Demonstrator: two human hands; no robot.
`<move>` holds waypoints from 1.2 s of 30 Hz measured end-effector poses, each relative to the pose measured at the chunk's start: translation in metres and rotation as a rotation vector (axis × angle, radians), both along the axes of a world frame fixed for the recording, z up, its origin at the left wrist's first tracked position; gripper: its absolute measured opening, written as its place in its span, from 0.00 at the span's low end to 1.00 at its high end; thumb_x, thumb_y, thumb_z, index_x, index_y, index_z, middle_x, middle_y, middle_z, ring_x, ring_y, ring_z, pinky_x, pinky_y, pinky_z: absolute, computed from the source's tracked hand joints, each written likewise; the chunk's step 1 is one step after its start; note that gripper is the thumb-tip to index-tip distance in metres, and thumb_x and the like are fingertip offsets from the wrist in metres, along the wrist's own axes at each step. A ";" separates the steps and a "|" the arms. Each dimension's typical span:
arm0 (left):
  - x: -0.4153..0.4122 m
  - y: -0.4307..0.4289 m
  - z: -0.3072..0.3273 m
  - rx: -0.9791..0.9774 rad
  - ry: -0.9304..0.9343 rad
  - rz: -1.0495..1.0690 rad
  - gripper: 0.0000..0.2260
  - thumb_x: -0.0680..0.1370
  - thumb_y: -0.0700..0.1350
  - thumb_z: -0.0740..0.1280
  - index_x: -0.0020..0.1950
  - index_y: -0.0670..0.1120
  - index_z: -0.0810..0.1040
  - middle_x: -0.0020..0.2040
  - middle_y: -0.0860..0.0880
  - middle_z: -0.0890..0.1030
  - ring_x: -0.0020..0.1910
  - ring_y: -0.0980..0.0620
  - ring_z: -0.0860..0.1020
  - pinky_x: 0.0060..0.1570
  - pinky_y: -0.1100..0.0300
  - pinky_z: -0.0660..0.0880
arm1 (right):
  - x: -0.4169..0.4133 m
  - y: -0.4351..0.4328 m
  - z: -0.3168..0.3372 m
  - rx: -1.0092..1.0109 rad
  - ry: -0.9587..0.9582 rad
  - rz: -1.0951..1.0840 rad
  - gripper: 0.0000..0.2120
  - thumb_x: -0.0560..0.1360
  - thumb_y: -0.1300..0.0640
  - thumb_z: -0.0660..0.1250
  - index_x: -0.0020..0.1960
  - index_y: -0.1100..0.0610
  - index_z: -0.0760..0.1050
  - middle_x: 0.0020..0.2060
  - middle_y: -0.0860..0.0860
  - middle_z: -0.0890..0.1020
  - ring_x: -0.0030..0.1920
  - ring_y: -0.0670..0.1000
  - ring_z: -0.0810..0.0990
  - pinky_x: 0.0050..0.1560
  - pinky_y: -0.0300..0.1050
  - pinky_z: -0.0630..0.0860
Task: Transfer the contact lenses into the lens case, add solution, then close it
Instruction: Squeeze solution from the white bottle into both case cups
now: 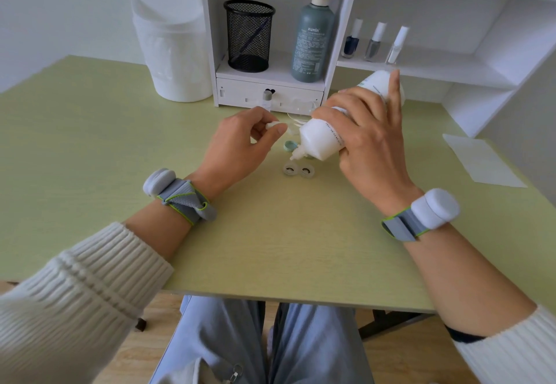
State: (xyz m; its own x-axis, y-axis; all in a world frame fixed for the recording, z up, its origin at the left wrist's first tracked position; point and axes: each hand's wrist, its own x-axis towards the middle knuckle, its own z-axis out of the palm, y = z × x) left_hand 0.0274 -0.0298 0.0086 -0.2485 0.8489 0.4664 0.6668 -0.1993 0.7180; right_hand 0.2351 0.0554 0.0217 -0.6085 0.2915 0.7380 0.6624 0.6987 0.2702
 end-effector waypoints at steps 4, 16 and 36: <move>-0.002 0.002 0.001 -0.018 -0.086 -0.044 0.08 0.80 0.49 0.68 0.53 0.46 0.82 0.49 0.48 0.82 0.44 0.54 0.83 0.39 0.52 0.83 | 0.004 0.000 -0.003 -0.177 0.054 0.008 0.30 0.65 0.71 0.67 0.64 0.50 0.78 0.59 0.47 0.78 0.65 0.55 0.73 0.78 0.69 0.45; -0.005 0.003 0.006 0.063 -0.523 -0.278 0.10 0.78 0.37 0.71 0.59 0.40 0.80 0.52 0.38 0.81 0.51 0.46 0.82 0.50 0.58 0.80 | 0.005 0.002 -0.011 -0.535 0.359 0.147 0.40 0.62 0.61 0.83 0.72 0.51 0.74 0.60 0.51 0.80 0.60 0.56 0.74 0.69 0.61 0.69; -0.002 0.004 0.004 0.090 -0.444 -0.225 0.08 0.76 0.46 0.75 0.53 0.47 0.83 0.48 0.42 0.84 0.44 0.54 0.82 0.49 0.52 0.83 | 0.001 -0.006 -0.014 -0.324 0.300 0.132 0.35 0.65 0.55 0.81 0.71 0.51 0.76 0.55 0.52 0.79 0.55 0.57 0.74 0.57 0.57 0.73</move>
